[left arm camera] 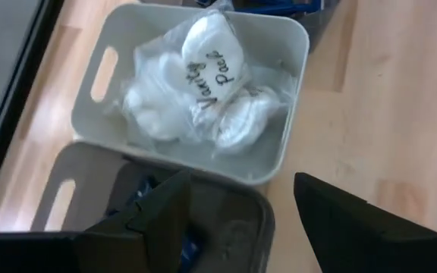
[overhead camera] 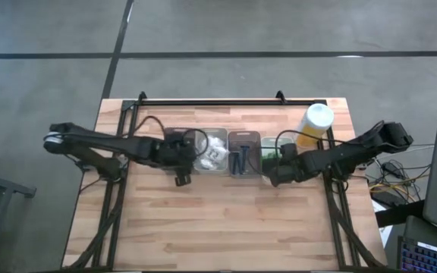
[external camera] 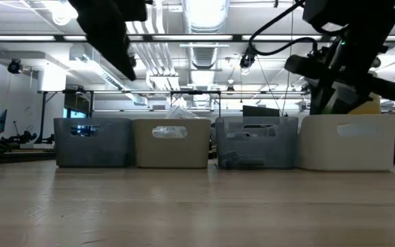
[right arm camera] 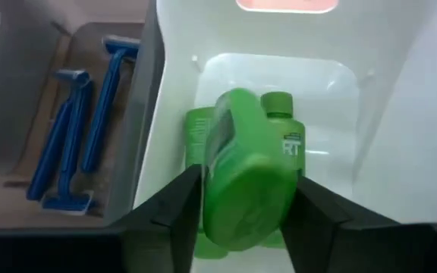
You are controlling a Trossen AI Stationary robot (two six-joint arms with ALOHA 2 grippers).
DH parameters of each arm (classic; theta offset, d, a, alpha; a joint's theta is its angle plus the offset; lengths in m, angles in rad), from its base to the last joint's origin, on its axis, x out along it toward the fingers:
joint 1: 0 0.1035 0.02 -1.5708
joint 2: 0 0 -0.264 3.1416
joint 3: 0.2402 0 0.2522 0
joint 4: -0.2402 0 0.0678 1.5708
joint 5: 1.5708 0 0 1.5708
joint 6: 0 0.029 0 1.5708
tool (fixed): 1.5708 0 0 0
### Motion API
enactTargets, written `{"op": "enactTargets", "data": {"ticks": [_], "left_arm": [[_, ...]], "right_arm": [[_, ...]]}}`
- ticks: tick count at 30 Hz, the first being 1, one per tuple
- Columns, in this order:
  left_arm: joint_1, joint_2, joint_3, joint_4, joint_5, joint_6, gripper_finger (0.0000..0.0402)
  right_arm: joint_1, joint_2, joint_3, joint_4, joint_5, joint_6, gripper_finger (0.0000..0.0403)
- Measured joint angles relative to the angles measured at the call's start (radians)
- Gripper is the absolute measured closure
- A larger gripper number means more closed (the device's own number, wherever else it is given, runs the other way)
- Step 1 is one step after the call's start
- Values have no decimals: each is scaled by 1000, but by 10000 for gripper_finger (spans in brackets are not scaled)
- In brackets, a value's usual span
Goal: Pick & Place Travel size toiletries
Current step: Put the green shampoo into the white bin, then return to Home Position
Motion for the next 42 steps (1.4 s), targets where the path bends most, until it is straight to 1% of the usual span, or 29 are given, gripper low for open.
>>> {"op": "enactTargets", "data": {"ticks": [5, 7, 10, 13, 15, 20, 22, 24, 25, 27, 29, 31, 33, 35, 36, 39, 42], "left_arm": [[0, -114, -74, 0, 36, -84, 163], [0, -150, -94, -1, 54, -130, 163], [0, -196, -114, -2, 72, -201, 163], [0, -235, -126, -1, 75, -258, 163], [0, -257, -127, 0, 76, -310, 163], [-3, -299, -140, 0, 76, -427, 163], [-3, -310, -141, -8, 76, -459, 163], [-3, -319, -141, -17, 76, -487, 163], [-3, -322, -141, -17, 76, -519, 163], [-3, -328, -141, -14, 75, -582, 163], [-3, -330, -141, 6, 82, -586, 163], [-3, -332, -141, 46, 90, -576, 163], [-5, -336, -141, 105, 104, -537, 163], [-13, -345, -141, 170, 126, -486, 163], [-18, -349, -141, 201, 138, -462, 163], [-38, -370, -143, 270, 166, -397, 163], [-52, -404, -154, 295, 173, -353, 163]], "right_arm": [[-6, 0, -9, 11, -17, -33, 202], [-5, 0, -1, 7, -46, -44, 180], [3, 0, 22, 8, -85, -97, 151], [44, -4, 75, 9, -80, -175, 127], [87, -7, 127, 8, -39, -246, 115], [254, -7, 291, -8, 145, -454, 90], [306, -8, 363, -84, 155, -514, 82], [351, -9, 449, -140, 123, -453, 74], [379, -11, 486, -144, 130, -429, 70], [449, -14, 556, -123, 142, -507, 62], [514, -14, 608, -72, 164, -597, 54], [559, -27, 628, -40, 203, -624, 48], [593, -58, 620, -8, 242, -639, 43], [613, -95, 572, 31, 284, -637, 41], [620, -112, 536, 63, 287, -637, 41], [630, -183, 386, 203, 279, -651, 46], [628, -290, 208, 441, 280, -721, 55]]}}
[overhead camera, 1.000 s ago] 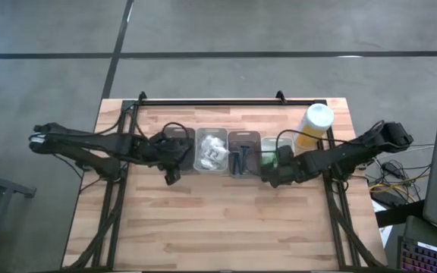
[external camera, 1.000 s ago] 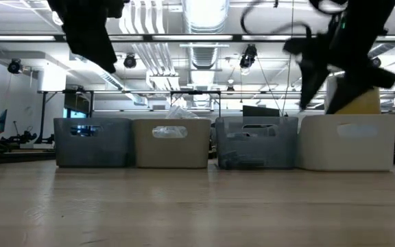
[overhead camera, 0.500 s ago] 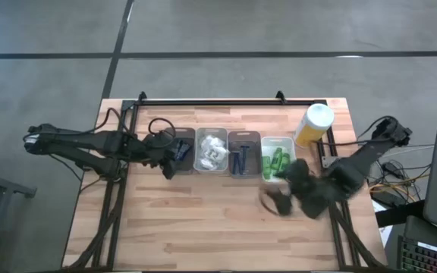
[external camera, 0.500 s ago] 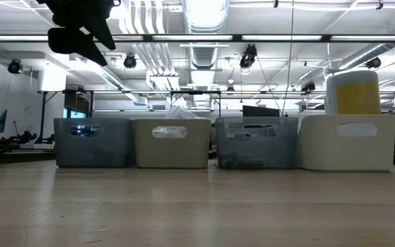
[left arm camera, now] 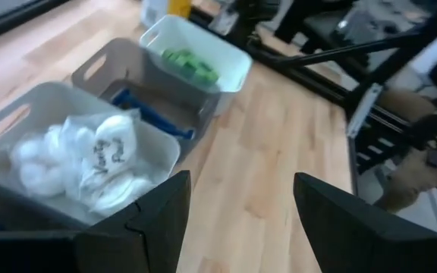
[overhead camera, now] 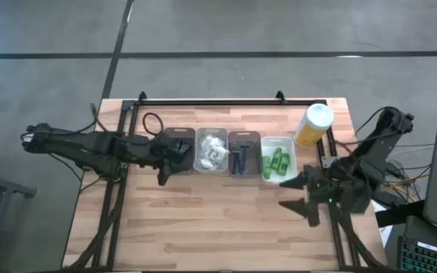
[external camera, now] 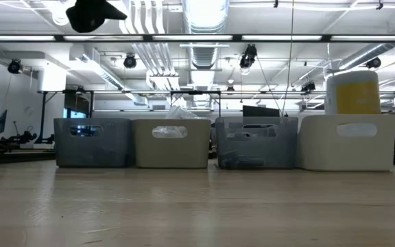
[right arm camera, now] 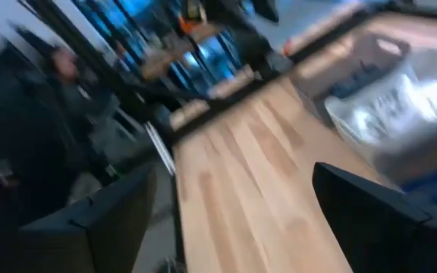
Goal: Pick & Place Travel size toiletries
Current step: Return to Home Position
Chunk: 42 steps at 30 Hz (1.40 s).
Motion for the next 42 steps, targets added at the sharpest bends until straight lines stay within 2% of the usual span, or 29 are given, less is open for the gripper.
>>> {"op": "enactTargets", "data": {"ticks": [3, 6, 9, 15, 20, 25, 32, 36, 42], "left_arm": [[-3, -41, -30, 30, 30, 53, 163], [-1, -89, -79, 111, 72, 110, 163], [8, -154, -149, 212, 82, 166, 163], [51, -330, -317, 310, 83, 217, 163], [92, -506, -452, 349, 79, 248, 163], [121, -686, -590, 378, 76, 303, 163], [126, -922, -775, 379, 75, 401, 163], [137, -902, -829, 425, 43, 446, 163], [156, -897, -884, 439, -68, 455, 163]], "right_arm": [[-14, -96, -193, 346, -37, -193, 65], [-67, -178, -359, 709, -183, -398, 73], [-171, -245, -485, 881, -320, -492, 75], [-393, -400, -653, 847, -442, -462, 59], [-512, -539, -772, 842, -523, -471, 44], [-551, -665, -880, 837, -558, -545, 43], [-553, -837, -993, 818, -560, -678, 64], [-552, -911, -992, 734, -565, -725, 76], [-553, -988, -992, 621, -575, -775, 89]]}}
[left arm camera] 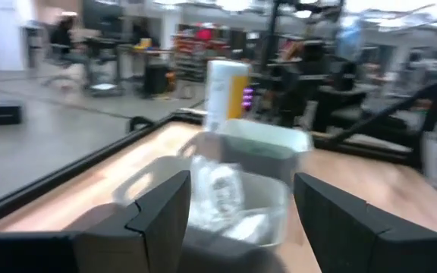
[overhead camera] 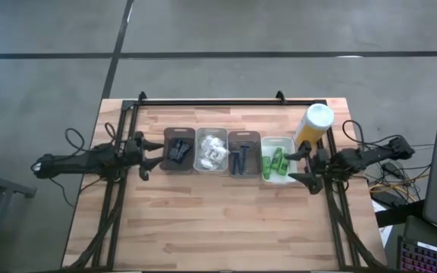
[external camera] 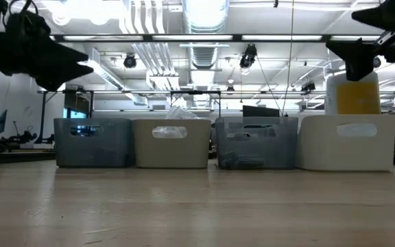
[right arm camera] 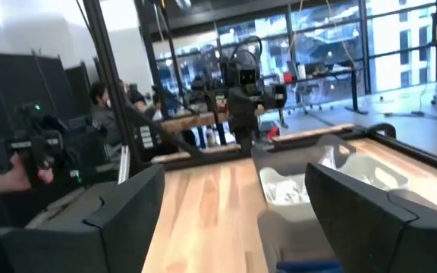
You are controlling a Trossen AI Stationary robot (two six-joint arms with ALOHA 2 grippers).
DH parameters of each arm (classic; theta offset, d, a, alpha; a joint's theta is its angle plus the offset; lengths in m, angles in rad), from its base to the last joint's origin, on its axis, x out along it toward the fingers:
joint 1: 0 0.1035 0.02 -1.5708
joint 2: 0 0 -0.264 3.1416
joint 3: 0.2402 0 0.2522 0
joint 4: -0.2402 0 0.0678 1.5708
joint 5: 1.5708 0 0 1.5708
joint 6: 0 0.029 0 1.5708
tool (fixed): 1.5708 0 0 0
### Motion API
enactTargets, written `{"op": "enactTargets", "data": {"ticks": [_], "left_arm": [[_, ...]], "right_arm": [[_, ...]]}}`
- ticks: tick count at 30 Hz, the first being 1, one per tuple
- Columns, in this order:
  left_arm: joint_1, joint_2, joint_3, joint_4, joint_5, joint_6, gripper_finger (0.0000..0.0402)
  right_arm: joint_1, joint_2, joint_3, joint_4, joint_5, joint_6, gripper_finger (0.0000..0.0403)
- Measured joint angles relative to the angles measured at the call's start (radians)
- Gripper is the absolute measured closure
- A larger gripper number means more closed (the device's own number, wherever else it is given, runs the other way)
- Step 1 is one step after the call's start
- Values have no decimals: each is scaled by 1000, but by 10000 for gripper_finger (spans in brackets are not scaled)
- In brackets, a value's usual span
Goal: Pick & Place Travel size toiletries
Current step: Return to Home Position
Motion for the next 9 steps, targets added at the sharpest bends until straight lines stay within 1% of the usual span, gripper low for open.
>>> {"op": "enactTargets", "data": {"ticks": [2, 9], "left_arm": [[0, -1, -15, 0, -43, -3, 163], [0, 20, -20, 18, -47, -4, 163]], "right_arm": [[0, -9, 0, -31, 0, 0, 95], [0, 8, 0, -56, 0, 1, 114]]}}
